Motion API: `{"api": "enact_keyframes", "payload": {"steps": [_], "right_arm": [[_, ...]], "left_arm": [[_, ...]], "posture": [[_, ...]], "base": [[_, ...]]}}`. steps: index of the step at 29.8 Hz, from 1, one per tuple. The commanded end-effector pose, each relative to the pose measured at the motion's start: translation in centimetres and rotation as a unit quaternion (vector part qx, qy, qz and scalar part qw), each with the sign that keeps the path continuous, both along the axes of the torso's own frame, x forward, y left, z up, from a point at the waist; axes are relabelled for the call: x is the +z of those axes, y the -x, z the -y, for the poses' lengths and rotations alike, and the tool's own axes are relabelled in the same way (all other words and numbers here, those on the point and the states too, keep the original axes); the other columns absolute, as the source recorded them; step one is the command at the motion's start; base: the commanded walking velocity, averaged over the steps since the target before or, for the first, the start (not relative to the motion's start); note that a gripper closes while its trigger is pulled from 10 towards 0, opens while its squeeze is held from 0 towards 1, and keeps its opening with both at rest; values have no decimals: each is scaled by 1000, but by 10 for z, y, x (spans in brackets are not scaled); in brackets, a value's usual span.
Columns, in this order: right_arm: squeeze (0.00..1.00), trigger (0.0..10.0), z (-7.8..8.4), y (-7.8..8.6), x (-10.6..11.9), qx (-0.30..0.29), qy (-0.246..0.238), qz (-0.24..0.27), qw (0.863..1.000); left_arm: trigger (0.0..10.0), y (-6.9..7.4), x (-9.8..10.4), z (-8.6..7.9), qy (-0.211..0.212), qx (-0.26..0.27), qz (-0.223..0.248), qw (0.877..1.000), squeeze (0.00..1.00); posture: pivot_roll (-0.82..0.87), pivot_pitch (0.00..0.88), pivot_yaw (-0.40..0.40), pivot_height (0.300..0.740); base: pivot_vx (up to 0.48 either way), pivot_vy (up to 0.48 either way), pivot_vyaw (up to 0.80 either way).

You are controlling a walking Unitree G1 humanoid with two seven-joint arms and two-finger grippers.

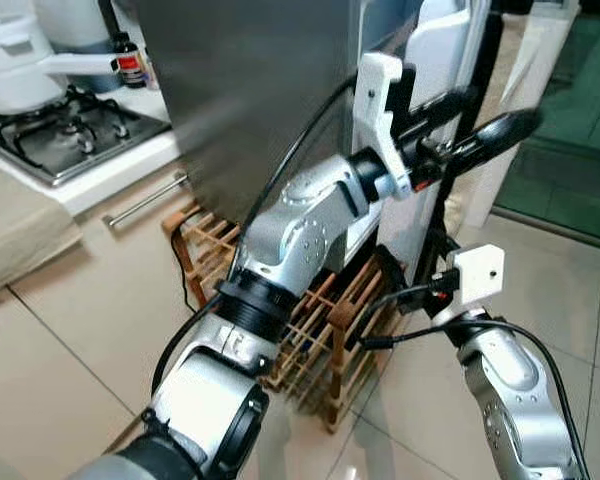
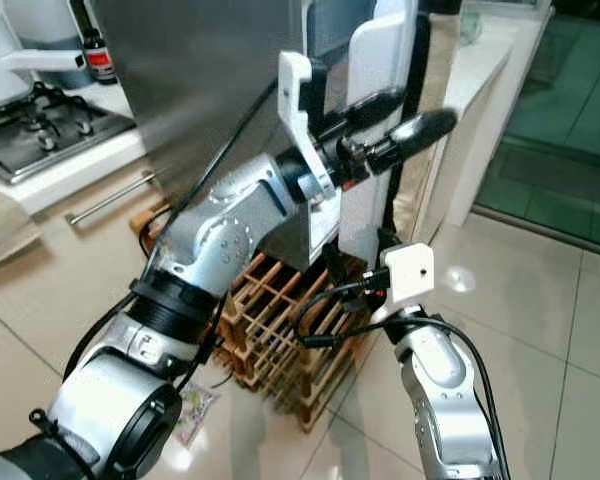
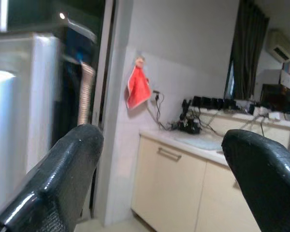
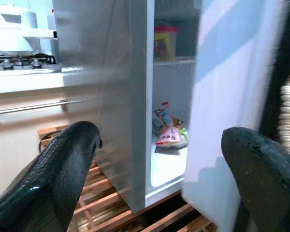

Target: Restocking fridge

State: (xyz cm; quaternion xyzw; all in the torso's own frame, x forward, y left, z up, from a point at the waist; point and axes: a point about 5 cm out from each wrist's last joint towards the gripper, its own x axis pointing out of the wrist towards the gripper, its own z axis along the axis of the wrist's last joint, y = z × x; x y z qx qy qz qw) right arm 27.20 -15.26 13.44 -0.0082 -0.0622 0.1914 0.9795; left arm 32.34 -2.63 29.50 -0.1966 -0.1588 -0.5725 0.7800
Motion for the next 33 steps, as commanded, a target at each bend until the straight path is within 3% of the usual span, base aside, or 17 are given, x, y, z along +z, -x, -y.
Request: {"api": "enact_keyframes", "payload": {"steps": [1, 2, 6, 8, 10, 12, 17, 18, 19, 20, 26, 27, 29, 30, 31, 32, 33], "right_arm": [[0, 10000, -7, -4, -2, 24, -4, -13, 1000], [0, 10000, -7, -10, -2, 26, -5, -17, 999], [0, 10000, -2, -21, -3, 5, -1, -21, 1000], [0, 10000, 1, -28, -4, -11, -3, -26, 1000], [0, 10000, 2, -39, -5, -13, -1, -31, 999], [0, 10000, 3, -48, -5, -18, -8, -36, 999], [0, 10000, 13, -66, -8, -31, -7, -54, 998], [0, 10000, 25, -74, -7, -58, 4, -57, 997], [0, 10000, 25, -74, -7, -58, 4, -57, 997], [0, 10000, 35, -79, -3, -77, 11, -52, 996], [0, 10000, 63, -85, 10, -124, 42, -34, 991], [0, 10000, 81, -84, 12, -152, 54, -28, 987], [0, 10000, 88, -82, 13, -164, 60, -27, 984], [0, 10000, 105, -78, 11, -196, 76, -29, 977], [0, 10000, 105, -78, 11, -196, 76, -29, 977], [0, 10000, 123, -70, 9, -231, 81, -29, 969], [0, 10000, 128, -68, 9, -243, 82, -26, 966]], "left_arm": [[10000, -3, -16, -4, 16, 29, -40, 999, 0], [10000, -15, -17, -31, 4, 95, -28, 995, 0], [10000, -27, -19, -69, -23, 196, -3, 980, 0], [10000, -33, -22, -90, -25, 249, -15, 968, 0], [10000, -39, -28, -117, -27, 317, -35, 947, 0], [10000, -39, -36, -133, -45, 359, -31, 932, 0], [10000, -38, -51, -153, -55, 418, -61, 905, 0], [10000, -39, -54, -158, -66, 442, -62, 892, 0], [10000, -39, -54, -158, -66, 442, -62, 892, 0], [10000, -39, -58, -161, -85, 458, -59, 883, 0], [10000, -37, -66, -169, -94, 478, -75, 870, 0], [10000, -35, -69, -173, -92, 491, -80, 863, 0], [10000, -35, -70, -175, -88, 495, -82, 860, 0], [10000, -34, -72, -176, -85, 499, -87, 858, 0], [10000, -34, -72, -176, -85, 499, -87, 858, 0], [10000, -33, -75, -174, -89, 498, -89, 858, 0], [10000, -32, -76, -174, -88, 497, -91, 858, 0]], "posture": [[-256, 0, 91, 740], [-242, 0, 85, 740], [-219, 0, 78, 740], [-206, 0, 74, 740], [-194, 0, 71, 740], [-182, 0, 66, 740], [-162, 0, 54, 740], [-156, 0, 52, 740], [-156, 0, 52, 740], [-153, 0, 50, 740], [-153, 0, 51, 740], [-160, 0, 56, 740], [-160, 0, 56, 740], [-162, 0, 57, 740], [-162, 0, 57, 740], [-169, 0, 61, 740], [-171, 0, 62, 740]], "base": [[0, 0, 0], [0, 0, 0], [0, 0, 0], [0, 0, 0], [0, 0, 0], [0, 0, 0], [0, 0, 0], [0, 0, 0], [0, 0, 0], [0, 0, 0], [0, 0, 0], [0, 0, 0], [0, 0, 0], [0, 0, 0], [0, 0, 0], [0, 0, 0], [0, 0, 0]]}}
